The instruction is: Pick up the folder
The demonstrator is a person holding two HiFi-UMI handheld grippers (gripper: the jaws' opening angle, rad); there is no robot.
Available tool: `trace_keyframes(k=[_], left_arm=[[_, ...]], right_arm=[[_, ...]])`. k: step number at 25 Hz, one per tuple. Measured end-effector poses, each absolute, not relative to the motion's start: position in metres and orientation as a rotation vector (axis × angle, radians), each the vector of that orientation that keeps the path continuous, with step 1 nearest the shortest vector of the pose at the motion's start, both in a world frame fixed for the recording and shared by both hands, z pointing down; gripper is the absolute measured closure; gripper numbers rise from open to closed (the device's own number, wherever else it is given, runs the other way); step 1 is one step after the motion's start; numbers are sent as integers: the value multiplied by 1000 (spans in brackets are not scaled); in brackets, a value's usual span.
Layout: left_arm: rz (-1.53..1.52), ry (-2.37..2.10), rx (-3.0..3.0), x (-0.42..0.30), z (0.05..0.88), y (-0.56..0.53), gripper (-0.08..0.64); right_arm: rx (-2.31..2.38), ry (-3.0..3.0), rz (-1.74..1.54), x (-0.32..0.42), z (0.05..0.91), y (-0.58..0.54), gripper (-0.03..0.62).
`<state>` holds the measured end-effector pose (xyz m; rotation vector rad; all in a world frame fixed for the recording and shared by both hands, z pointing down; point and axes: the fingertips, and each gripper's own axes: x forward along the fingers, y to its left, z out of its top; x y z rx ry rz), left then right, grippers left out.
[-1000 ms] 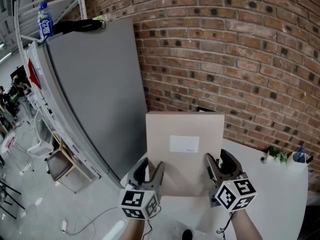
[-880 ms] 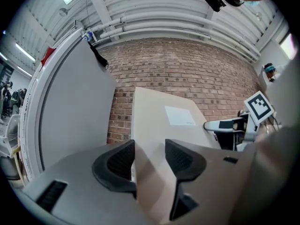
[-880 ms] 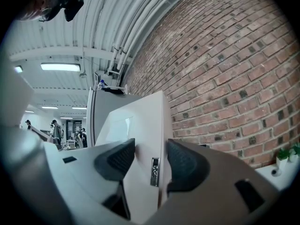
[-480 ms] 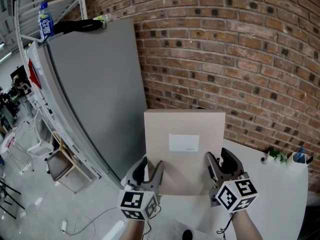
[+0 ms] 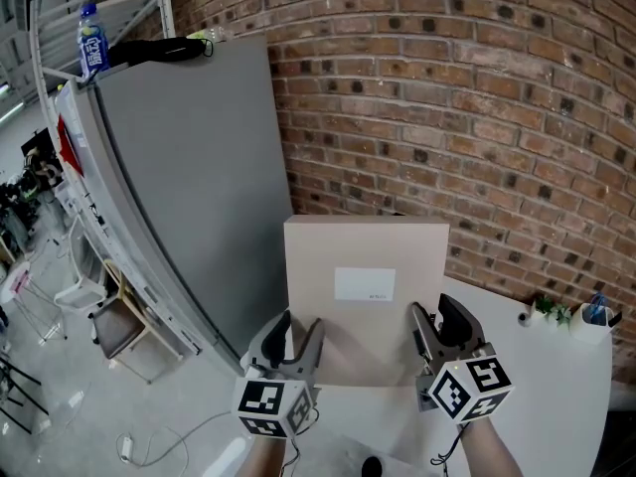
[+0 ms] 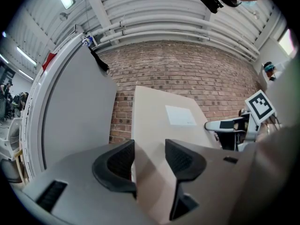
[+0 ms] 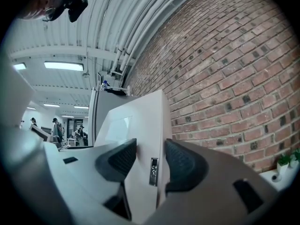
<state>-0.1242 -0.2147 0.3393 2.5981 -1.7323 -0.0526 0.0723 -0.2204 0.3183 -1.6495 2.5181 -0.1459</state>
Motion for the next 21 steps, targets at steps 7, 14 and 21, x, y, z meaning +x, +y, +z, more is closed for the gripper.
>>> trace_keyframes(k=[7,14,21], left_arm=[[-51,-1735,2605,-122,339,-212,356],[-45,-1739,2612,-120,338,-211,356],[-39,-1738,2609,-119,338,-208,356]], right_arm=[[-1649,2515,-145,75,320,-218,396],[-1648,2512,-143,77,319,-217,397],[-1651,2519,-139,77,318,-214,398]])
